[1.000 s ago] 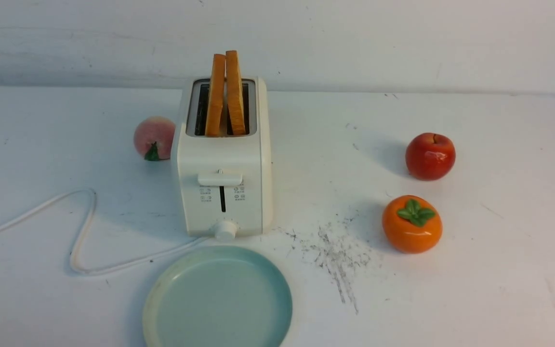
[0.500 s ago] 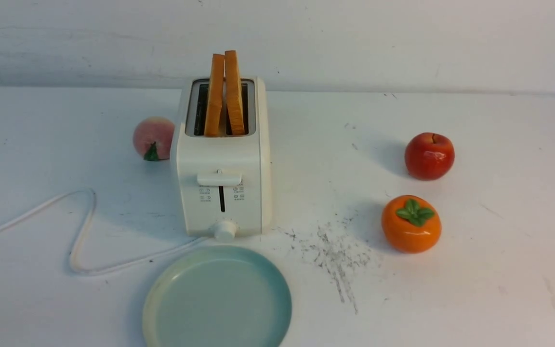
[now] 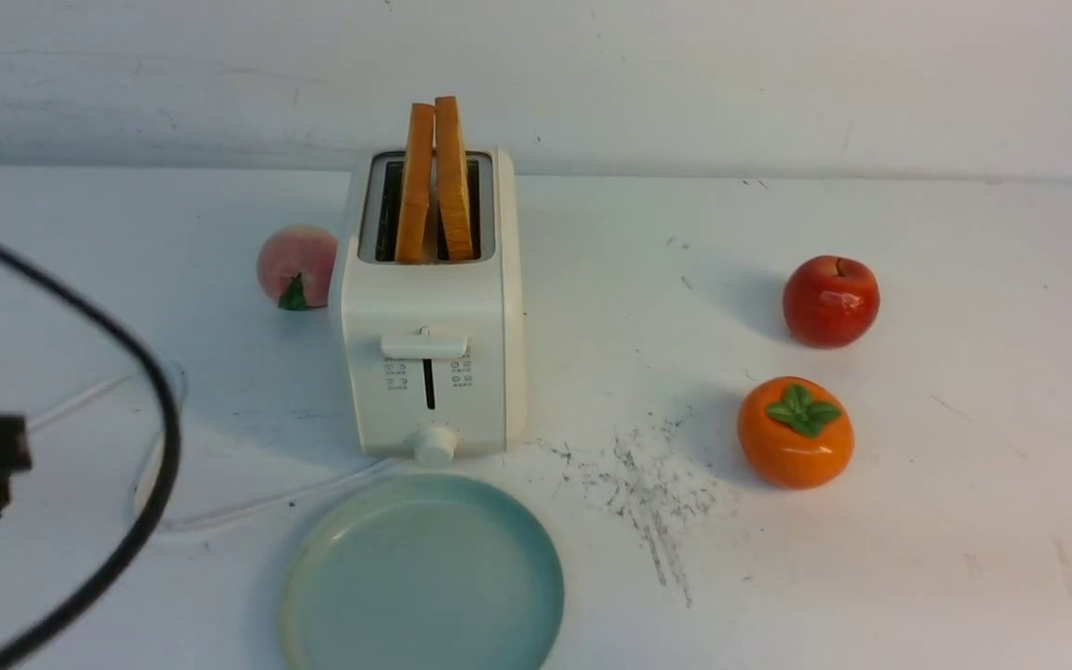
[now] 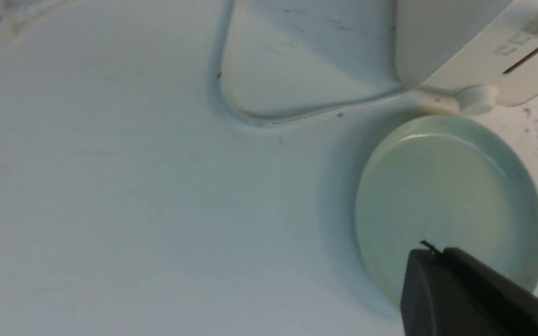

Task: Take toasted bread from bread machine on white table place on plate.
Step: 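Reach for a toast slice standing in the toaster with the left gripper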

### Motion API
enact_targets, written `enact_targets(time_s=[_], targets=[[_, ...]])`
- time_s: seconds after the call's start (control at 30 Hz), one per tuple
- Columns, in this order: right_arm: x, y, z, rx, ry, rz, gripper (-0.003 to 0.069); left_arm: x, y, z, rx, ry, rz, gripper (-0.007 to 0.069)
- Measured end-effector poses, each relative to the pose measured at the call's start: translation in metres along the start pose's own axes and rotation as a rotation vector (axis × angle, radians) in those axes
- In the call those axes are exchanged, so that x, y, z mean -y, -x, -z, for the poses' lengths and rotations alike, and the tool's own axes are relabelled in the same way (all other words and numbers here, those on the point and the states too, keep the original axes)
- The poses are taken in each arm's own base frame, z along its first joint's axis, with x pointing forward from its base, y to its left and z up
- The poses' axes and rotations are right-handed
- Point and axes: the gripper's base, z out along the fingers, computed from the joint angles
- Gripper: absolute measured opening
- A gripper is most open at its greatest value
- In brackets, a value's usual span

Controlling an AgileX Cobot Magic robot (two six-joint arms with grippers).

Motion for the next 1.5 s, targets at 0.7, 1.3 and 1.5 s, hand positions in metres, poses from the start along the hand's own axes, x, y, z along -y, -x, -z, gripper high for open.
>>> enact_targets(time_s=[0.7,1.3,1.5], targets=[[-0.001,-0.005,0.000,-0.050,0.011,0.001,0.0014,0.101,0.114,-0.131,0.083,-0.250,-0.201,0.0152],[-0.001,-0.003,0.000,-0.034,0.008,0.001,0.0015,0.095,0.112,-0.208,0.125,-0.198,-0.269,0.0481],[-0.001,-0.003,0.000,-0.034,0.008,0.001,0.0020,0.094,0.112,-0.205,0.126,-0.186,-0.306,0.0119]])
